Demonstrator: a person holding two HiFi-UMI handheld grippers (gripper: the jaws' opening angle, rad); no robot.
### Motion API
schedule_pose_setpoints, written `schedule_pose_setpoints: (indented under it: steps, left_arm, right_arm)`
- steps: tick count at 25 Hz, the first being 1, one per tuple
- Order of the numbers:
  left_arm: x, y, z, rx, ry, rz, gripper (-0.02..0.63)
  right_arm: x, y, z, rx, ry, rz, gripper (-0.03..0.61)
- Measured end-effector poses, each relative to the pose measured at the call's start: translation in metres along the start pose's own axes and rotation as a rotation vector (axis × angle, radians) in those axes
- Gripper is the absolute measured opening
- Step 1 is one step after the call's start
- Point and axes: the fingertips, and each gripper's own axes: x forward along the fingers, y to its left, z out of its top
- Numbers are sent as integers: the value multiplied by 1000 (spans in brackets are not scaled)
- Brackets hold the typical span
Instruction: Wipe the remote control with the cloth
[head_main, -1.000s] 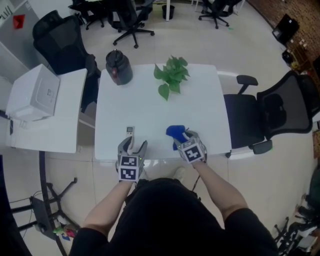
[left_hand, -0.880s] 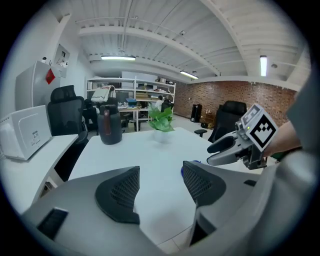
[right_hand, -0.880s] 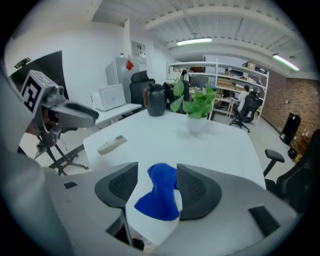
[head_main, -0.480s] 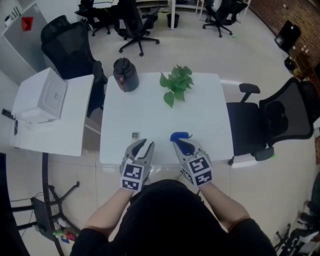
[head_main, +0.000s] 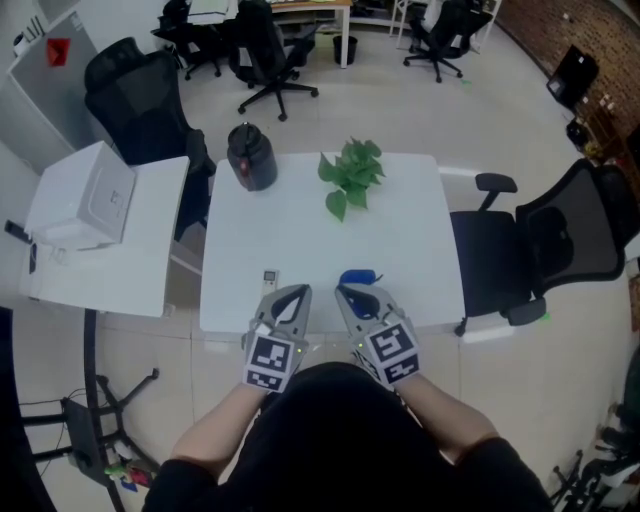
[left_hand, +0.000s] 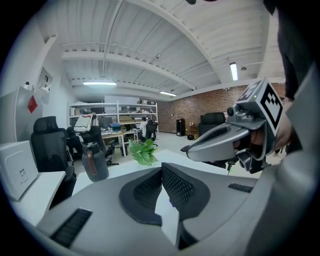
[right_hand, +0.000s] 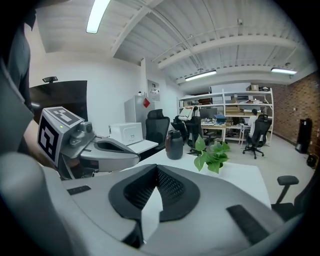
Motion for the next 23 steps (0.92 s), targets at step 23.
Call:
schedule_pose_setpoints:
  steps: [23]
  left_arm:
    - [-13,-13,-46,-111,136,-1,0]
  right_arm:
    - [17,34,-30,32,96,88,9]
